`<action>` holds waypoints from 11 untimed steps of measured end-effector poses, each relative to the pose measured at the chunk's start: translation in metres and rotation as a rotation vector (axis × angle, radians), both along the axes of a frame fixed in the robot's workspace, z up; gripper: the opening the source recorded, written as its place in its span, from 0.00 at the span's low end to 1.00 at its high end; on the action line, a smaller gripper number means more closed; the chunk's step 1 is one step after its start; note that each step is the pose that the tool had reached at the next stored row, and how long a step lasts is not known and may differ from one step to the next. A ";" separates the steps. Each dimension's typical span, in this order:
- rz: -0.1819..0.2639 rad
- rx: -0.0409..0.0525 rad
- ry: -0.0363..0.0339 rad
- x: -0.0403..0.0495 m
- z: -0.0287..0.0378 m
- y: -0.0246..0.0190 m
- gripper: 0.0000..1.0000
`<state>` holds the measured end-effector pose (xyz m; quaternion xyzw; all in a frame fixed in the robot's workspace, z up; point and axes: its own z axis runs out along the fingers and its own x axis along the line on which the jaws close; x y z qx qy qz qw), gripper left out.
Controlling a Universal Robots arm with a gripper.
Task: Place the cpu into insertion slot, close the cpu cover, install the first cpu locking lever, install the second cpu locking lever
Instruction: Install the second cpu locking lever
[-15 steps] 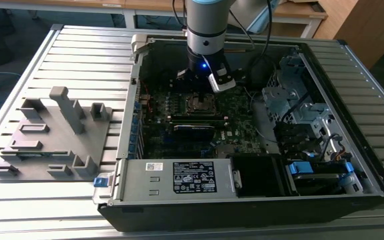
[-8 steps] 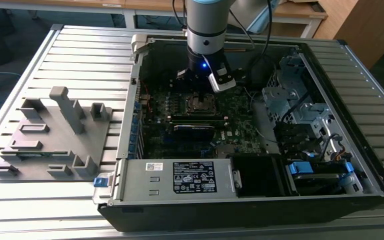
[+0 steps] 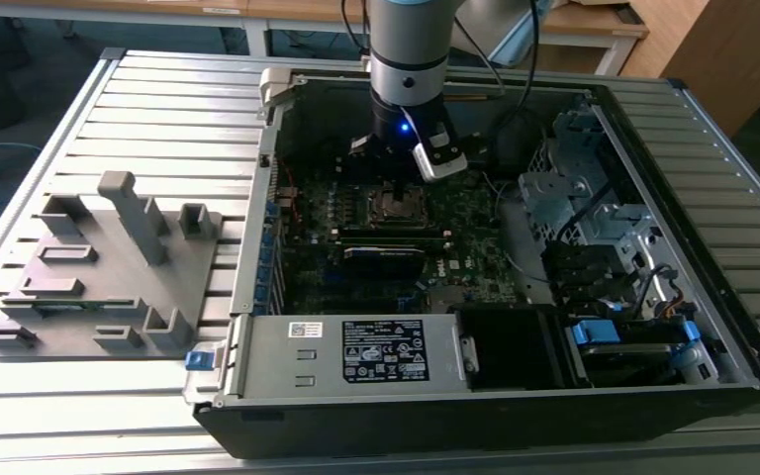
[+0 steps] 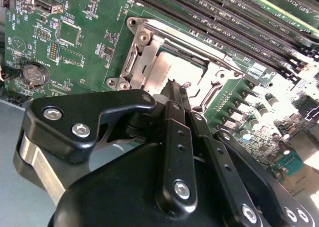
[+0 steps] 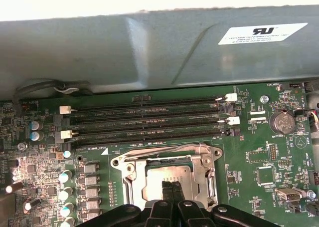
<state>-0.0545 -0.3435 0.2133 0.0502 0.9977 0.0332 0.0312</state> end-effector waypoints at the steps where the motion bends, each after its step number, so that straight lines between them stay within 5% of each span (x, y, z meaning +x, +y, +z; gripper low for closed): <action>1: 0.000 -0.0001 0.0001 0.0000 0.0001 0.0000 0.10; 11: 0.000 -0.0002 0.0002 0.0000 0.0021 0.0000 0.10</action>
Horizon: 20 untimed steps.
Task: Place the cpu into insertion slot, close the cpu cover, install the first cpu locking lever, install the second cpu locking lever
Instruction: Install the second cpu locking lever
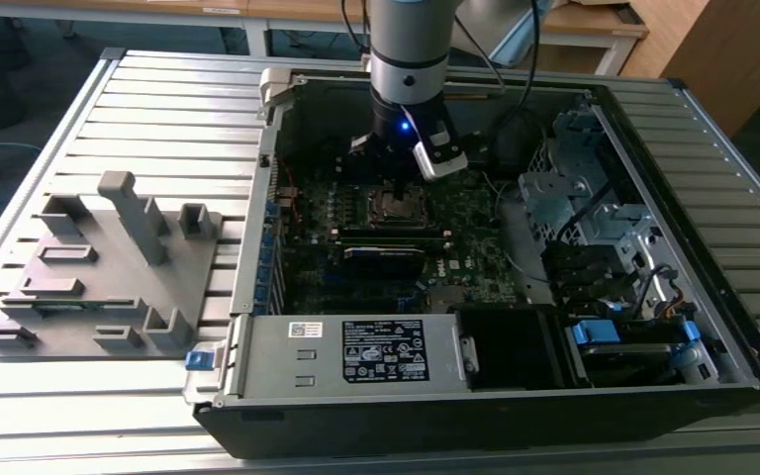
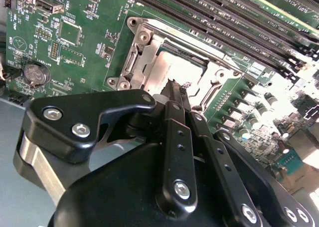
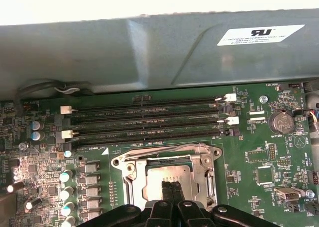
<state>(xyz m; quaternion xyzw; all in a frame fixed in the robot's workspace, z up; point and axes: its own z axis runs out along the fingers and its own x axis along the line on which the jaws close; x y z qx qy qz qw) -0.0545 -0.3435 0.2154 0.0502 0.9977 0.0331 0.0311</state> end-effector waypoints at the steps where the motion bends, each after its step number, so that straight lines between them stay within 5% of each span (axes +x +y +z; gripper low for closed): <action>1: 0.000 0.0001 -0.0001 0.0000 0.0003 0.0000 0.10; 20: 0.000 0.0000 0.0000 0.0000 0.0050 0.0000 0.10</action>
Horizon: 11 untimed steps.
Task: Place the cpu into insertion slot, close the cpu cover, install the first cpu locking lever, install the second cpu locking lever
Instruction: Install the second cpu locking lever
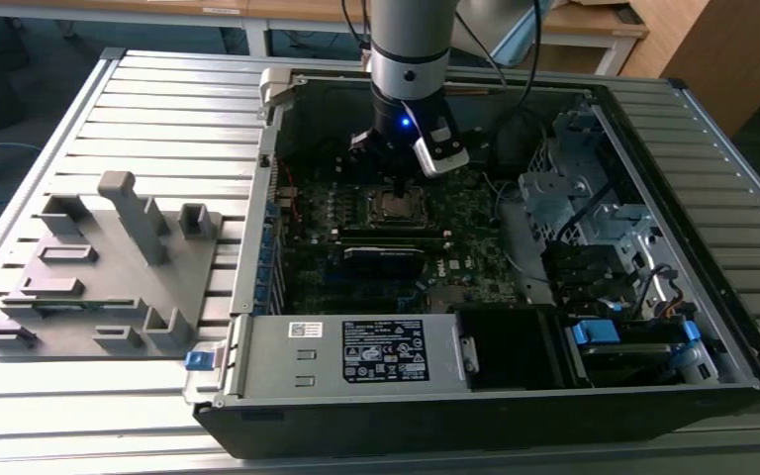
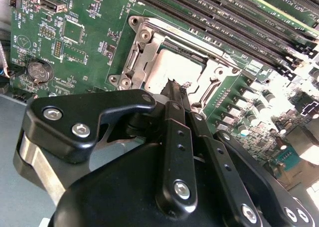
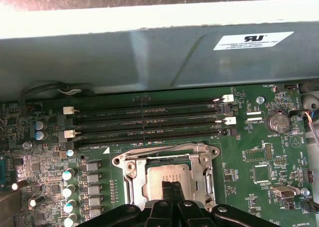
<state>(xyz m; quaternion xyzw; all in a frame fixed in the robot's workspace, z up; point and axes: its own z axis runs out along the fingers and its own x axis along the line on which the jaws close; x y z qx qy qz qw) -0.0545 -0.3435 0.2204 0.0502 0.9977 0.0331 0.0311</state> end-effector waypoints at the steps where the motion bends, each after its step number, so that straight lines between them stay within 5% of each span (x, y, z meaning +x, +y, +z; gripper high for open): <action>1: 0.000 0.0000 0.0000 0.0000 0.0000 0.0000 0.10; 11: 0.000 -0.0001 0.0001 0.0000 0.0020 0.0000 0.10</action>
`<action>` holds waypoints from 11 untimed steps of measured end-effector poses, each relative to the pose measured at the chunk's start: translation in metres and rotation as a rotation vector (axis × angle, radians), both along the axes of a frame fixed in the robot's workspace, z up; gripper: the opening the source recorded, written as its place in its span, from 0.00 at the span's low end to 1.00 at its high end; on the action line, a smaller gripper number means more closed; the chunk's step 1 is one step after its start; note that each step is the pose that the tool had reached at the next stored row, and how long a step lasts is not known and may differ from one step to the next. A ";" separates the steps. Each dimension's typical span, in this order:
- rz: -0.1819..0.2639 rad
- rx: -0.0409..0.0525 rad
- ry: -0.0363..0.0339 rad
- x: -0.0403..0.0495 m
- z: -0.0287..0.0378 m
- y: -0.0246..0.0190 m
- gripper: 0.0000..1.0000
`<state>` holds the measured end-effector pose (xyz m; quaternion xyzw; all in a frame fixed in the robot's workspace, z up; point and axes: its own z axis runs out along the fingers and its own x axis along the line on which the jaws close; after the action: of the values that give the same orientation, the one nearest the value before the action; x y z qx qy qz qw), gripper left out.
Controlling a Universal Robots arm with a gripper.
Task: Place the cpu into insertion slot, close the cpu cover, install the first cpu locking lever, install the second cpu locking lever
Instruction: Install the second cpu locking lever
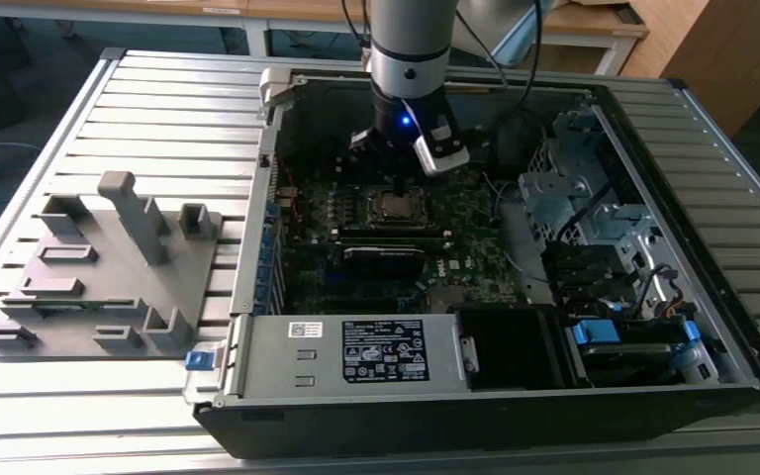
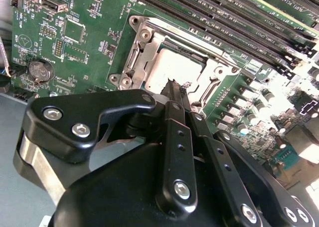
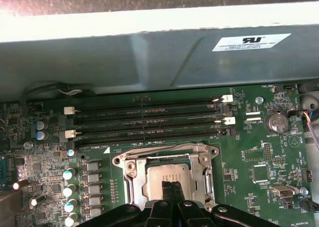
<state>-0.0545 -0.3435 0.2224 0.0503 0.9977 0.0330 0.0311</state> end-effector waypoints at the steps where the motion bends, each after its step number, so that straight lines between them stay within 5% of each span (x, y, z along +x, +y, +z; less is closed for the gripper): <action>1: 0.000 -0.0001 0.0001 0.0000 0.0004 0.0000 0.10; 11: 0.000 0.0002 -0.0001 0.0000 0.0042 0.0000 0.10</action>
<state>-0.0545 -0.3435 0.2266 0.0502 0.9977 0.0331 0.0311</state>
